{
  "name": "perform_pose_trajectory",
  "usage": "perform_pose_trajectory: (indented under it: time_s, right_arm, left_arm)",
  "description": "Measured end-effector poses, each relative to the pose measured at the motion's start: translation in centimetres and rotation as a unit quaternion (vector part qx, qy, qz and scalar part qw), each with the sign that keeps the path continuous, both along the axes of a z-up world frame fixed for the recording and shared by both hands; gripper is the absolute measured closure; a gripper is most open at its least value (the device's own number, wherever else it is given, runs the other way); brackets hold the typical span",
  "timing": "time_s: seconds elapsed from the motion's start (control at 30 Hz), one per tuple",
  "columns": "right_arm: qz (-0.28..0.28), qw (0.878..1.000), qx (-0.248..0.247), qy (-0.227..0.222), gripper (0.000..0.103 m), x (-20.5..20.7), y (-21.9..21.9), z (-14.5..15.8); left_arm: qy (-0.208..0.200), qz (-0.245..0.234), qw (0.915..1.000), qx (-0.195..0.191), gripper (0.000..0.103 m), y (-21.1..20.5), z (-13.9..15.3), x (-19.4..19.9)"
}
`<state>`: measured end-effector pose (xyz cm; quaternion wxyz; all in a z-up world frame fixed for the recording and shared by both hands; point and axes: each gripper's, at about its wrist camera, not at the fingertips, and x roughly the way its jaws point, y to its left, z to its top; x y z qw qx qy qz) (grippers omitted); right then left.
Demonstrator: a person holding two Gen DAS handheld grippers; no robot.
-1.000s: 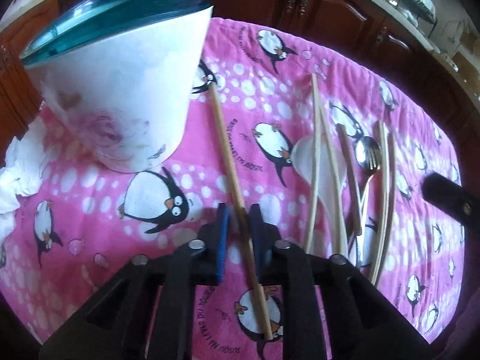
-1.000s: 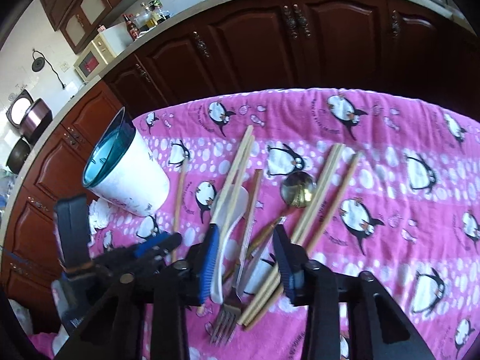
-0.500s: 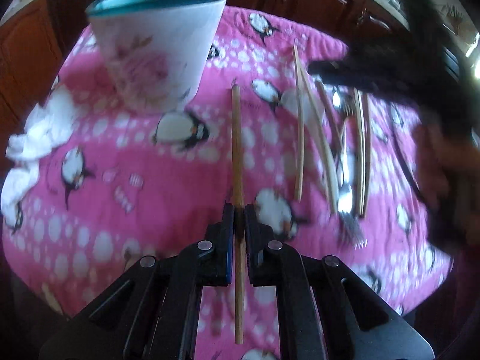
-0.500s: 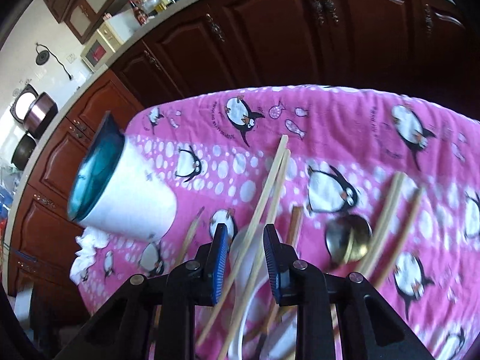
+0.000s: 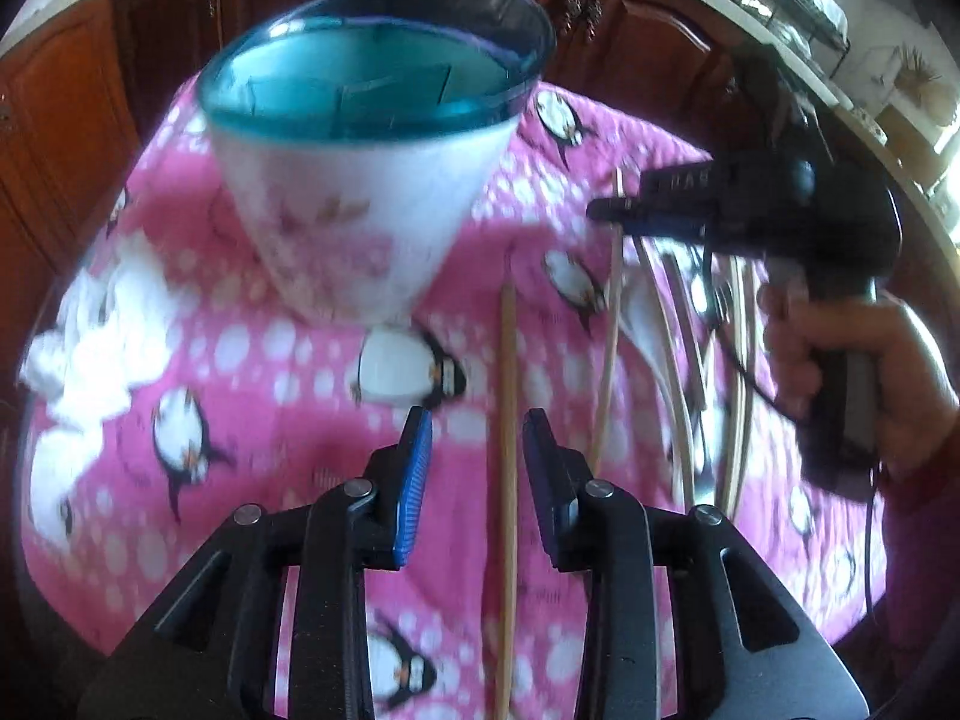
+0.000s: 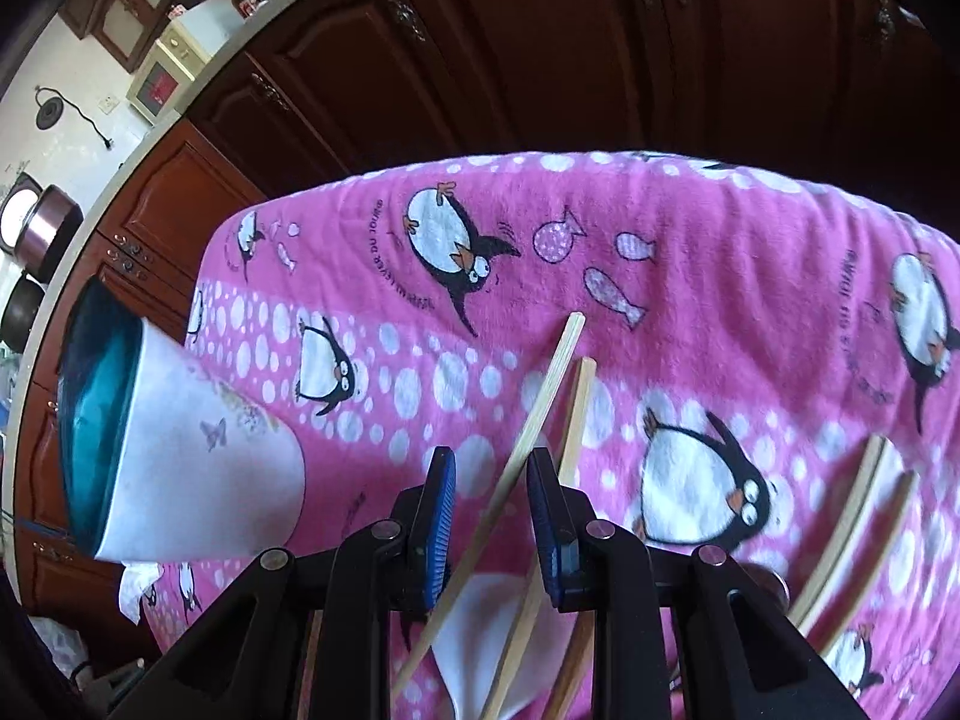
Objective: Organize utensils
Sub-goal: 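Lift both held chopsticks off the cloth with the left and right tools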
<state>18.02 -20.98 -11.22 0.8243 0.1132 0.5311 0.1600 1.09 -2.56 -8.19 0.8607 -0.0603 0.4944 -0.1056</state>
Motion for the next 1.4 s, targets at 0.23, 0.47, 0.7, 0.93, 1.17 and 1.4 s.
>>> perform_pose_trajectory:
  time_s: [0.23,0.47,0.7,0.93,1.17,1.4]
  right_arm:
    - [-0.02,0.999,0.033,0.006,0.081,1.2,-0.8,-0.4]
    - [0.004,0.999,0.034,-0.013,0.094,-0.7,-1.4,0.8]
    - [0.026,0.998,0.048,-0.033,0.096,-4.0,-2.0,2.9]
    - [0.038,0.995,0.067,-0.068,0.096,-8.6,-2.7,6.0]
    - [0.044,0.991,0.076,-0.101,0.098,-11.8,-2.7,9.2]
    - [0.052,0.99,0.052,-0.121,0.099,-12.7,-1.9,10.8]
  left_arm:
    - [0.009,0.002,0.9997,0.024,0.072,-1.9,-1.4,2.6]
    - [0.031,0.012,0.9987,0.038,0.082,-3.0,-3.3,4.5]
    - [0.037,-0.012,0.9985,0.039,0.097,-3.8,-2.7,4.3]
    - [0.009,-0.035,0.9985,-0.04,0.097,-0.4,2.0,0.4]
    - [-0.029,-0.035,0.9969,-0.063,0.097,1.6,6.5,-2.2]
    - [-0.067,-0.04,0.9945,-0.07,0.097,2.5,9.8,-3.5]
